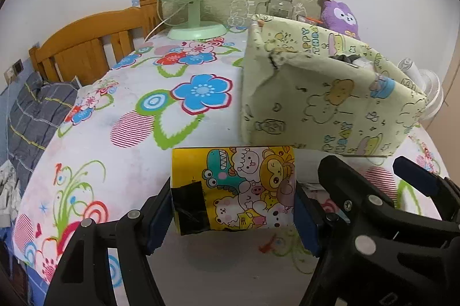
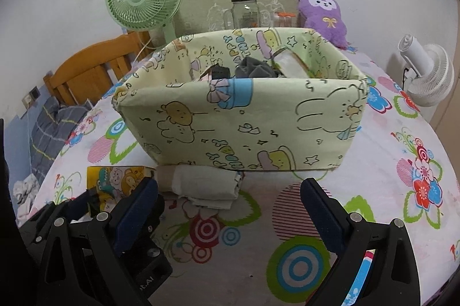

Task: Organize soft objects
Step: 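Grasp the yellow cartoon pack with the left tool while the right tool approaches the white roll, then grasp the white rolled item with the right tool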

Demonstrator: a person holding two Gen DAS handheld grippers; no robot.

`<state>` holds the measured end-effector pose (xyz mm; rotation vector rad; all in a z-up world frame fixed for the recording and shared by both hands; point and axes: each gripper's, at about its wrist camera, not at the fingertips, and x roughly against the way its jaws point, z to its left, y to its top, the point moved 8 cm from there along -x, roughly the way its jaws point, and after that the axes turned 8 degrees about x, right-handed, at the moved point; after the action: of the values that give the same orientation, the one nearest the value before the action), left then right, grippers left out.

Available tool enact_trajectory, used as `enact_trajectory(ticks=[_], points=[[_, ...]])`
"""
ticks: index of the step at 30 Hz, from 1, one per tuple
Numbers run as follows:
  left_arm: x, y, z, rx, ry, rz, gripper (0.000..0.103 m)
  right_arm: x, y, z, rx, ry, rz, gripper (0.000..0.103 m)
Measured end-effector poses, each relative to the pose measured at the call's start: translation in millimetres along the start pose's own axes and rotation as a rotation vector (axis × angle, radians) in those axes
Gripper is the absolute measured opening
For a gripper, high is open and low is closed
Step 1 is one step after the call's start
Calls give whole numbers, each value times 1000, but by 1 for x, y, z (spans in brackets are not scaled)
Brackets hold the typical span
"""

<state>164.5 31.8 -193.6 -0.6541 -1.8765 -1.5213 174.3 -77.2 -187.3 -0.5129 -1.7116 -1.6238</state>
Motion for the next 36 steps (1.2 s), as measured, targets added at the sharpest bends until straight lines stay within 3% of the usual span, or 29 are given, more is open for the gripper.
enact_trajectory(ticks=[7,9,16,24,29,36], points=[[-8,7,12,-13,26,4,75,-14,4,8,-3,9,26,100],[-12,7,14,-11,29,16,75,-18,4,10,1,11,38,92],[-20,8,12,-37,13,39,75,-31,2,7,-9,-8,71,85],[-23,6,8,-82,49,31,75,-40,-2,16,7,13,99,58],[-22,4,7,-83,59,29,75,-41,-2,19,9,21,100,50],[-19,-1,2,-75,41,43,75,-34,-6,15,12,12,99,47]])
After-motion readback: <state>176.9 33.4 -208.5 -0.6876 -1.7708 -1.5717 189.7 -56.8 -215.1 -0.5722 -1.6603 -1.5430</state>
